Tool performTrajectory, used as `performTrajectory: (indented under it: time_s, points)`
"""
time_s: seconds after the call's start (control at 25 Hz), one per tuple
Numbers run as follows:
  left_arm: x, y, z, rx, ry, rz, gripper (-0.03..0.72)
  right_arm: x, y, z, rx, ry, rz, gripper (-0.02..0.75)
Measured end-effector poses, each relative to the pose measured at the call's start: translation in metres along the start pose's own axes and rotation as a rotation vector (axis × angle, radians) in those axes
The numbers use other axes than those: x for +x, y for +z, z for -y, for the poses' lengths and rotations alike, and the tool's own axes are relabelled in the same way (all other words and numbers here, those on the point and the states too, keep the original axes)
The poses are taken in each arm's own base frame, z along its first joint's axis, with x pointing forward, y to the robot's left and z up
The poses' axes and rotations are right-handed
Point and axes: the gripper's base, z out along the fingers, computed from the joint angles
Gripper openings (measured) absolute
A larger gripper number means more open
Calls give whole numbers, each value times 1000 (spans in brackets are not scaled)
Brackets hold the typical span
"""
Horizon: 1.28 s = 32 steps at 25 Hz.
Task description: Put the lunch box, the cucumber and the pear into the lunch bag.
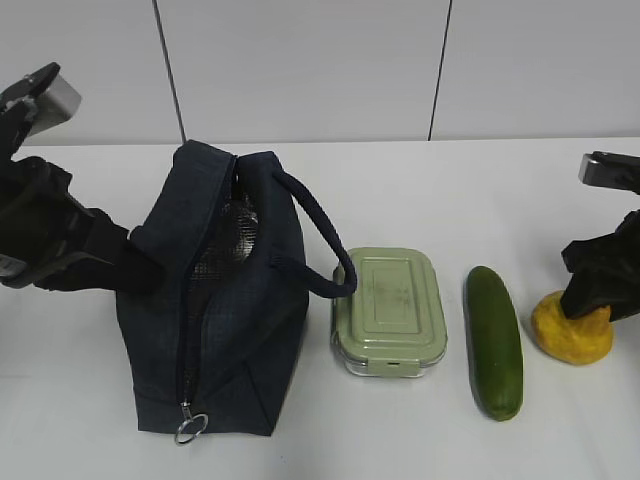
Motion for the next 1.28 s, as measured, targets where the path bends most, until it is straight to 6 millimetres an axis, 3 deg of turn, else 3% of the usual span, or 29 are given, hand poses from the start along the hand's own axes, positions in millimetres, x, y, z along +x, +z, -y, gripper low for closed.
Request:
performTrajectory:
  time_s: [0.16, 0.24, 0.48, 0.68, 0.8, 1.0, 1.2, 1.28]
  points:
    - [0, 0, 0, -1, 1, 0, 1, 0, 0, 0, 2, -3, -1, 285]
    - [0, 0, 0, -1, 1, -1, 1, 0, -1, 0, 3, -5, -1, 255]
    - [0, 0, 0, -1, 1, -1, 1, 0, -4, -2, -14, 3, 8, 236]
    - [0, 0, 0, -2, 1, 1, 1, -2, -30, -18, -118, -15, 84, 233]
    - [0, 0, 0, -4, 3, 4, 1, -12, -59, -39, -276, -64, 186, 233]
    - [-1, 0, -1, -6, 8, 6, 1, -31, -109, -97, -539, -222, 351, 232]
    - [-1, 0, -1, -8, 8, 9, 1, -36, -133, -158, -617, -406, 420, 232]
    - [-1, 0, -1, -8, 9, 10, 1, -36, -132, -185, -651, -461, 430, 232]
